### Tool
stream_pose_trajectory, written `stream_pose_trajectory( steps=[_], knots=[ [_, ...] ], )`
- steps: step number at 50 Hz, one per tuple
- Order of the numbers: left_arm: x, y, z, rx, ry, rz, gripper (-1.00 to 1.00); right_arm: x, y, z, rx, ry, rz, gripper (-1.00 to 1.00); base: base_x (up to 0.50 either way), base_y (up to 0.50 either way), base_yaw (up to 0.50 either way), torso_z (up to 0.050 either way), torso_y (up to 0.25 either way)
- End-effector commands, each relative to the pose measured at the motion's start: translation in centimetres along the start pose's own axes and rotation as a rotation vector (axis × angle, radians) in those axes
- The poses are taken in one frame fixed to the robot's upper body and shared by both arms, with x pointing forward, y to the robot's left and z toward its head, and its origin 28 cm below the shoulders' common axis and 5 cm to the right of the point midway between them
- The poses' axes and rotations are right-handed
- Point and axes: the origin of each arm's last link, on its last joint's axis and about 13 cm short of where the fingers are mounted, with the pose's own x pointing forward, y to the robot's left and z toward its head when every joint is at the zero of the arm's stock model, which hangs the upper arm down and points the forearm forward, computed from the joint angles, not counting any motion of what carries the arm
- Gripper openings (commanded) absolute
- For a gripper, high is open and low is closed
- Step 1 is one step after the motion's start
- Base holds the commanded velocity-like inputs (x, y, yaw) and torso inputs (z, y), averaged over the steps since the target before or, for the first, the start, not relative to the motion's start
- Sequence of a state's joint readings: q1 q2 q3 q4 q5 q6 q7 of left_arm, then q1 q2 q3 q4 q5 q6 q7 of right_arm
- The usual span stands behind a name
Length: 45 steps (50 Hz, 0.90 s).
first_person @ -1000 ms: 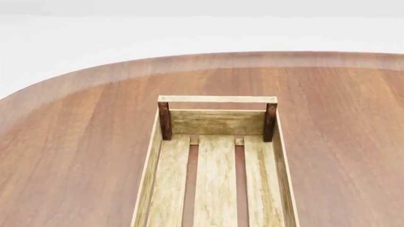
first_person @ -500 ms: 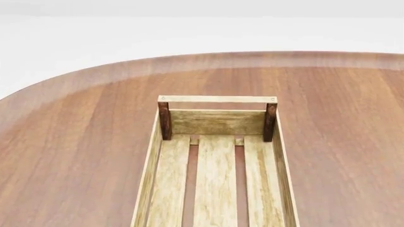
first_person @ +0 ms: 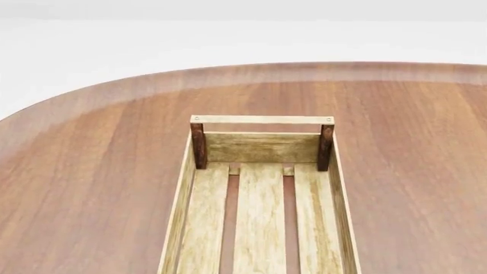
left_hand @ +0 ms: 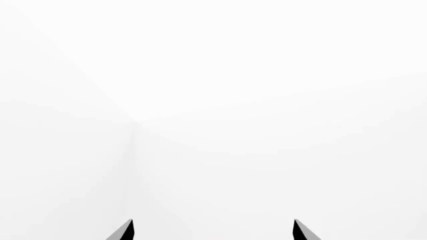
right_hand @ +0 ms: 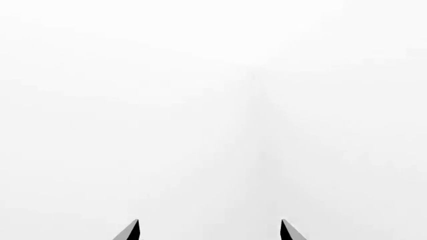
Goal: Pick up the cream cheese and put it in the tray.
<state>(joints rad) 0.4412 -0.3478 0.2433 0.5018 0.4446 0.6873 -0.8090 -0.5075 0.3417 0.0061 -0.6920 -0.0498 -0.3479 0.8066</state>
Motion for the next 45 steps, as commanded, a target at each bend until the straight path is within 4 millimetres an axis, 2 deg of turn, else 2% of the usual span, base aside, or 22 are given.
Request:
stream_pose_trajectory(
  steps=[1,8,18,31,36,39,45],
  knots=[
    [0.0,0.0,-0.2,0.003,0.002,-0.001,1.0,1.0,-1.2,-0.6,-0.11,0.106,-0.208,1.0,0.0,0.0,0.0,0.0,0.0],
    [-0.1,0.0,-0.1,0.002,0.0,-0.004,1.0,1.4,-1.6,-1.1,-0.183,0.168,-0.367,1.0,0.0,0.0,0.0,0.0,0.0],
    [-0.2,-0.1,-0.1,0.003,0.001,-0.008,1.0,1.8,-1.7,-1.2,-0.108,0.287,-0.447,1.0,0.0,0.0,0.0,0.0,0.0],
    [-0.2,-0.3,-0.2,0.006,0.005,-0.019,1.0,2.4,-1.9,-1.1,0.026,0.436,-0.404,1.0,0.0,0.0,0.0,0.0,0.0],
    [-0.2,-0.2,-0.1,0.004,0.001,-0.016,1.0,2.7,-2.3,-1.0,0.044,0.441,-0.403,1.0,0.0,0.0,0.0,0.0,0.0],
    [-0.2,-0.2,0.0,0.003,-0.001,-0.013,1.0,2.9,-2.3,-1.3,0.096,0.453,-0.364,1.0,0.0,0.0,0.0,0.0,0.0],
    [-0.2,-0.1,0.1,0.002,-0.004,-0.009,1.0,3.5,-2.2,-2.3,0.086,0.504,-0.354,1.0,0.0,0.0,0.0,0.0,0.0]
  ],
)
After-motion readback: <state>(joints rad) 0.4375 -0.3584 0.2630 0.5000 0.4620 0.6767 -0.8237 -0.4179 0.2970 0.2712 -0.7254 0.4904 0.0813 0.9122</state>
